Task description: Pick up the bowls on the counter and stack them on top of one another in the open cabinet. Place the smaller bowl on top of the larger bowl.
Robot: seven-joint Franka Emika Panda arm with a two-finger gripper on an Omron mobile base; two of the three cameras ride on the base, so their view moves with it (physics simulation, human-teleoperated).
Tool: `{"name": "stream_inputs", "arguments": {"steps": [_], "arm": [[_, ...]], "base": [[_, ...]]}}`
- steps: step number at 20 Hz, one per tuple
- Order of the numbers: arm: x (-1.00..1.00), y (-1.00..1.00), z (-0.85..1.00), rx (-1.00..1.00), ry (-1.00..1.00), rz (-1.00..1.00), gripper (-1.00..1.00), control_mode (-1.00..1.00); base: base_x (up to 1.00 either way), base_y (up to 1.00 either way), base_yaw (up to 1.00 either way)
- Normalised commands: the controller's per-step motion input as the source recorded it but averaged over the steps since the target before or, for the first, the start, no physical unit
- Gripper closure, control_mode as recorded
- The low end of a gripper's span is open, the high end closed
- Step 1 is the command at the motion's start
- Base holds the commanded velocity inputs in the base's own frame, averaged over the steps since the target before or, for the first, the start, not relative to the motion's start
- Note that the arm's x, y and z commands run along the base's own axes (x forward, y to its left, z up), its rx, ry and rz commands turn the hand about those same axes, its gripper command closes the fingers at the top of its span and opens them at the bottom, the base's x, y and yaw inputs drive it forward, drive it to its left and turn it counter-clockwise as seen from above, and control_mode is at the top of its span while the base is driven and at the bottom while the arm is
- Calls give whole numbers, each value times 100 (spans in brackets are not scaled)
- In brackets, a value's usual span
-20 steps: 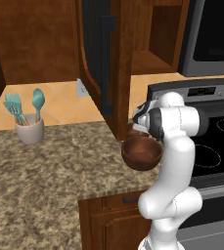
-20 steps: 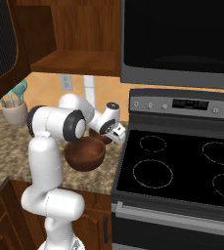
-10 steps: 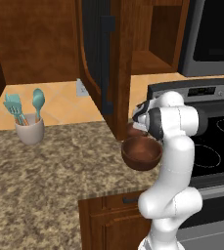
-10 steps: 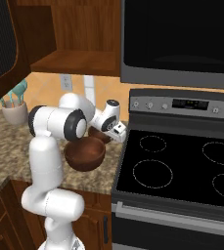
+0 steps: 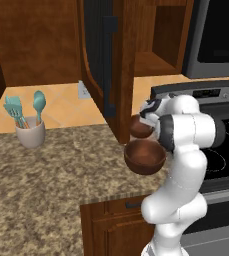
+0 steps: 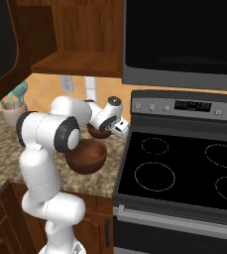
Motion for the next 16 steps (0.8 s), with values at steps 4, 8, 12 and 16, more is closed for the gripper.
{"name": "stream_inputs", "arguments": {"steps": [4,8,12,16], "arm": [[-79,-15,77,3,-26,-6,100,-100],[-100,-24,79,4,-26,-6,100,-100],[-98,-6,92,2,-23,-5,100,-100],[-100,0,66,0,-3,0,100,-100]], "base": [[0,0,0],[0,0,0],[0,0,0],[0,0,0]]}}
